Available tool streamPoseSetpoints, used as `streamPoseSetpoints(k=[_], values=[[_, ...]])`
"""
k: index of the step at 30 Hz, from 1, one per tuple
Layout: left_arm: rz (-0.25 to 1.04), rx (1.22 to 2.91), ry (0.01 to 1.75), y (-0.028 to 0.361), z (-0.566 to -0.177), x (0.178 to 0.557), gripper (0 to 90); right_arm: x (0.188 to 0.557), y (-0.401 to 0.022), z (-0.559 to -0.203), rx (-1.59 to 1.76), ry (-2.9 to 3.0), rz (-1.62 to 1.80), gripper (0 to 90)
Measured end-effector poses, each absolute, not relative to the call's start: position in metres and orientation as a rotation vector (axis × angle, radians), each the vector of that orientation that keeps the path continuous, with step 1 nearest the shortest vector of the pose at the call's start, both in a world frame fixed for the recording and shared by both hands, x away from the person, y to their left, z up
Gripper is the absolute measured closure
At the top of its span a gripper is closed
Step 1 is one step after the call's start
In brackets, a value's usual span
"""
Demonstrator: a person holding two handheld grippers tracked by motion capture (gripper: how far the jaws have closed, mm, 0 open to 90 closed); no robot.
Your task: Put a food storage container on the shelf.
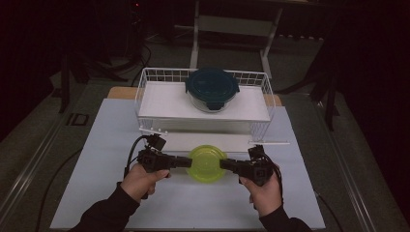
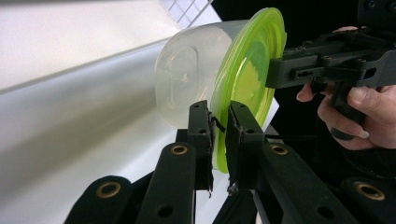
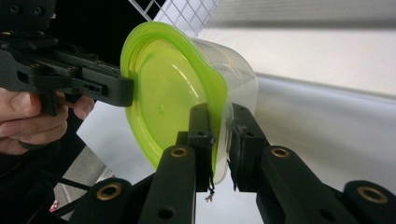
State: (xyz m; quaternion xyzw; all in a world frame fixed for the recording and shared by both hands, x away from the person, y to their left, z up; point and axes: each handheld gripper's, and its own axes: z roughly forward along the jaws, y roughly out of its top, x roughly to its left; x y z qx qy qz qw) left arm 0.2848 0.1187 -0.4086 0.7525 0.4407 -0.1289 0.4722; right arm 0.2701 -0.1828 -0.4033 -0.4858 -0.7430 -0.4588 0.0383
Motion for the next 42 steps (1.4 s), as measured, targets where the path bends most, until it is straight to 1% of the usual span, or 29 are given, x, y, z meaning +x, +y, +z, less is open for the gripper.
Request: streamPoseSetpoints(k=[7, 25, 36, 42], values=[[-0.296, 1.822, 1.059, 0.121, -0.386, 0.287, 80.4, 0.273, -0.183, -0.380, -1.469, -2.287, -1.457, 80.5], [-0.162, 1.795, 1.022, 0.124, -0.310, 0.302, 80.7, 0.291, -0.176, -0.308, -1.438, -2.350, -1.595, 80.6], [-0.109, 1.785, 1.004, 0.123, -0.267, 0.321, 80.7, 0.309, -0.175, -0.268, -1.444, -2.348, -1.670, 80.6], [-0.092, 1.780, 1.004, 0.121, -0.253, 0.334, 80.6, 0.321, -0.175, -0.251, -1.450, -2.359, -1.696, 80.5]])
